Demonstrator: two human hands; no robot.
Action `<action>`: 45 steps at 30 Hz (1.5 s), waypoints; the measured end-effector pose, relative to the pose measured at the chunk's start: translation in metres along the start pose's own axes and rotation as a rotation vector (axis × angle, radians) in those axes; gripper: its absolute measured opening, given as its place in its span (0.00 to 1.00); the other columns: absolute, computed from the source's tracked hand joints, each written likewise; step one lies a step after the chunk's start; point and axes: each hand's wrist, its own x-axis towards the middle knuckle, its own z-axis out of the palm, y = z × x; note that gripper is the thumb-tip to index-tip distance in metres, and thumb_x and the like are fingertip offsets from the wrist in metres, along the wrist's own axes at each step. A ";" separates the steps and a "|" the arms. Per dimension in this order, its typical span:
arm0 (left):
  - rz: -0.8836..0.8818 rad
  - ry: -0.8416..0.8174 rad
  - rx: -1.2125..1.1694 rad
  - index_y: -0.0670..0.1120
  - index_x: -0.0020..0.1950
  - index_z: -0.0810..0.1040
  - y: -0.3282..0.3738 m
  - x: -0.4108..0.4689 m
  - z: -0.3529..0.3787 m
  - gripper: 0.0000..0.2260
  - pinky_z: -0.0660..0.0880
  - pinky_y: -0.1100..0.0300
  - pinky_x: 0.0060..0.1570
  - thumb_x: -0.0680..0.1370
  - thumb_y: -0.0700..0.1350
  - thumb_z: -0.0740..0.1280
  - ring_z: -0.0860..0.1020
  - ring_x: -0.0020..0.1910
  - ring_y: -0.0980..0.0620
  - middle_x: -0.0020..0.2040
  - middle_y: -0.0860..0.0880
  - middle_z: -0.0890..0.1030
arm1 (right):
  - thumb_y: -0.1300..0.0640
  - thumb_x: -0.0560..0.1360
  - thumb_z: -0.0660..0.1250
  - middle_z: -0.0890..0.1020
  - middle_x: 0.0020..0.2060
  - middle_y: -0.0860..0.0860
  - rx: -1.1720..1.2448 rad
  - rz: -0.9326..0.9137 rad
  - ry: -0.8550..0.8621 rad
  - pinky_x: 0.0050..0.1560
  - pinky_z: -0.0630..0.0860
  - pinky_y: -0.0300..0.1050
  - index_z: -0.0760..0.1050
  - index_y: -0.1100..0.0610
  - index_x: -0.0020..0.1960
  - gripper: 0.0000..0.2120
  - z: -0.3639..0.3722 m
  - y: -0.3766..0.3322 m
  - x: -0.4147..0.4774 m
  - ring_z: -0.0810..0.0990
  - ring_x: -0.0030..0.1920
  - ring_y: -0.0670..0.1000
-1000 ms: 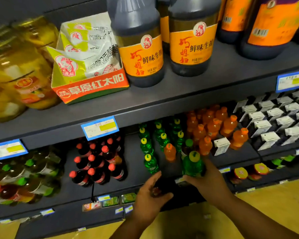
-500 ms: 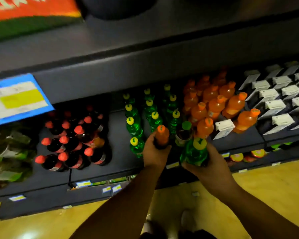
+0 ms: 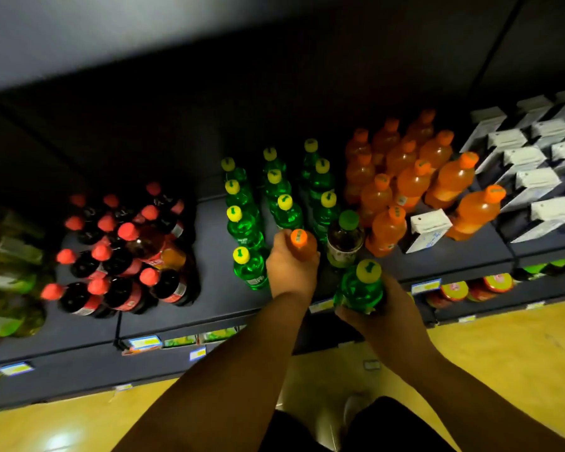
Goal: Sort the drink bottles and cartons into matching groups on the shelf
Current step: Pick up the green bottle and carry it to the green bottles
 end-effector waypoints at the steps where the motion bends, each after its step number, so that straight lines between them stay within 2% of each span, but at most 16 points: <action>1: 0.012 -0.013 -0.004 0.50 0.60 0.77 0.000 -0.005 -0.006 0.22 0.77 0.56 0.51 0.69 0.46 0.79 0.82 0.52 0.43 0.53 0.46 0.84 | 0.54 0.63 0.82 0.83 0.54 0.42 -0.017 -0.005 0.006 0.57 0.78 0.52 0.74 0.45 0.63 0.32 0.000 -0.004 -0.002 0.81 0.56 0.46; 4: 0.078 -0.042 -0.025 0.50 0.62 0.77 0.015 -0.028 -0.038 0.23 0.76 0.61 0.50 0.69 0.44 0.79 0.82 0.50 0.50 0.50 0.51 0.84 | 0.56 0.65 0.81 0.81 0.54 0.43 -0.035 -0.036 0.021 0.54 0.76 0.48 0.73 0.49 0.65 0.31 -0.008 -0.030 -0.010 0.80 0.55 0.46; 7: 0.099 -0.047 -0.049 0.54 0.58 0.76 0.034 -0.057 -0.075 0.20 0.74 0.66 0.47 0.70 0.43 0.78 0.81 0.47 0.56 0.46 0.58 0.82 | 0.55 0.66 0.80 0.79 0.53 0.42 -0.060 -0.064 0.020 0.52 0.70 0.42 0.72 0.45 0.65 0.31 -0.016 -0.063 -0.021 0.75 0.53 0.45; 11: 0.125 -0.011 -0.012 0.56 0.59 0.78 0.041 -0.082 -0.121 0.24 0.78 0.65 0.48 0.66 0.46 0.80 0.81 0.47 0.63 0.48 0.58 0.84 | 0.56 0.65 0.81 0.80 0.54 0.43 -0.028 -0.087 -0.018 0.54 0.72 0.45 0.72 0.43 0.62 0.30 -0.015 -0.095 -0.030 0.78 0.55 0.48; 14: 0.126 -0.023 -0.014 0.53 0.59 0.78 0.034 -0.087 -0.142 0.24 0.76 0.74 0.38 0.66 0.40 0.80 0.80 0.45 0.69 0.48 0.55 0.84 | 0.51 0.63 0.81 0.81 0.55 0.43 -0.040 -0.102 -0.027 0.56 0.76 0.50 0.73 0.43 0.64 0.32 -0.010 -0.102 -0.029 0.80 0.56 0.49; 15: 0.119 -0.014 -0.026 0.51 0.59 0.79 0.030 -0.088 -0.146 0.24 0.77 0.72 0.39 0.66 0.39 0.80 0.81 0.45 0.69 0.48 0.55 0.84 | 0.51 0.63 0.81 0.82 0.54 0.42 -0.042 -0.113 -0.021 0.55 0.77 0.49 0.74 0.43 0.64 0.31 -0.008 -0.103 -0.028 0.80 0.55 0.48; 17: 0.126 0.015 -0.034 0.53 0.57 0.80 0.020 -0.088 -0.156 0.24 0.79 0.64 0.47 0.65 0.40 0.80 0.82 0.47 0.65 0.48 0.57 0.85 | 0.54 0.64 0.82 0.82 0.52 0.43 -0.026 -0.127 0.005 0.49 0.75 0.43 0.76 0.45 0.62 0.29 -0.002 -0.105 -0.028 0.81 0.52 0.48; 19: 0.151 0.013 -0.034 0.57 0.55 0.79 0.012 -0.086 -0.165 0.23 0.80 0.62 0.50 0.64 0.42 0.81 0.82 0.48 0.64 0.47 0.58 0.85 | 0.55 0.64 0.82 0.83 0.50 0.45 -0.017 -0.125 0.029 0.44 0.73 0.39 0.77 0.49 0.60 0.27 0.006 -0.105 -0.028 0.81 0.51 0.48; 22: 0.164 -0.008 -0.004 0.60 0.54 0.78 0.004 -0.085 -0.173 0.24 0.79 0.65 0.48 0.65 0.40 0.81 0.81 0.47 0.67 0.48 0.59 0.85 | 0.56 0.64 0.81 0.83 0.51 0.48 -0.011 -0.111 0.036 0.47 0.71 0.41 0.77 0.52 0.60 0.27 0.016 -0.098 -0.026 0.81 0.52 0.50; 25: 0.162 -0.029 -0.004 0.58 0.55 0.78 0.000 -0.083 -0.182 0.24 0.76 0.72 0.46 0.66 0.39 0.81 0.80 0.47 0.70 0.48 0.58 0.84 | 0.57 0.63 0.82 0.82 0.51 0.48 -0.026 -0.103 0.069 0.49 0.72 0.42 0.76 0.52 0.61 0.28 0.029 -0.094 -0.022 0.80 0.52 0.51; 31: 0.104 -0.074 -0.065 0.49 0.59 0.80 -0.004 -0.070 -0.181 0.25 0.79 0.62 0.52 0.65 0.37 0.81 0.83 0.50 0.58 0.51 0.53 0.85 | 0.52 0.62 0.81 0.82 0.52 0.45 -0.081 -0.105 0.091 0.52 0.76 0.46 0.75 0.48 0.60 0.29 0.056 -0.084 0.001 0.80 0.54 0.50; 33: 0.109 -0.079 -0.064 0.49 0.59 0.80 -0.008 -0.066 -0.180 0.25 0.79 0.62 0.52 0.65 0.37 0.81 0.83 0.50 0.59 0.51 0.53 0.86 | 0.52 0.62 0.81 0.82 0.54 0.46 -0.091 -0.105 0.098 0.54 0.77 0.47 0.74 0.48 0.61 0.31 0.065 -0.078 0.011 0.80 0.56 0.51; 36: 0.102 -0.092 -0.042 0.48 0.61 0.79 -0.015 -0.060 -0.177 0.26 0.78 0.70 0.51 0.66 0.37 0.81 0.82 0.51 0.62 0.52 0.53 0.85 | 0.52 0.62 0.81 0.81 0.58 0.49 -0.110 -0.088 0.110 0.58 0.77 0.51 0.73 0.50 0.64 0.33 0.079 -0.065 0.027 0.79 0.60 0.54; 38: 0.091 -0.101 -0.031 0.47 0.62 0.79 -0.021 -0.055 -0.174 0.27 0.78 0.68 0.52 0.65 0.37 0.81 0.82 0.52 0.59 0.53 0.52 0.85 | 0.52 0.62 0.81 0.81 0.58 0.50 -0.124 -0.080 0.126 0.59 0.77 0.55 0.73 0.50 0.63 0.32 0.088 -0.055 0.038 0.79 0.61 0.56; 41: 0.090 -0.099 -0.026 0.50 0.60 0.79 -0.031 -0.049 -0.169 0.26 0.80 0.59 0.54 0.65 0.39 0.82 0.83 0.52 0.57 0.52 0.53 0.85 | 0.54 0.62 0.81 0.82 0.56 0.51 -0.125 -0.074 0.140 0.57 0.78 0.56 0.74 0.52 0.61 0.30 0.102 -0.038 0.053 0.80 0.58 0.57; 45: 0.111 -0.091 -0.003 0.52 0.61 0.78 -0.042 -0.044 -0.166 0.27 0.79 0.66 0.51 0.65 0.41 0.82 0.83 0.50 0.61 0.51 0.55 0.85 | 0.54 0.63 0.81 0.82 0.58 0.52 -0.131 -0.048 0.132 0.58 0.77 0.54 0.73 0.51 0.64 0.32 0.118 -0.021 0.073 0.79 0.60 0.59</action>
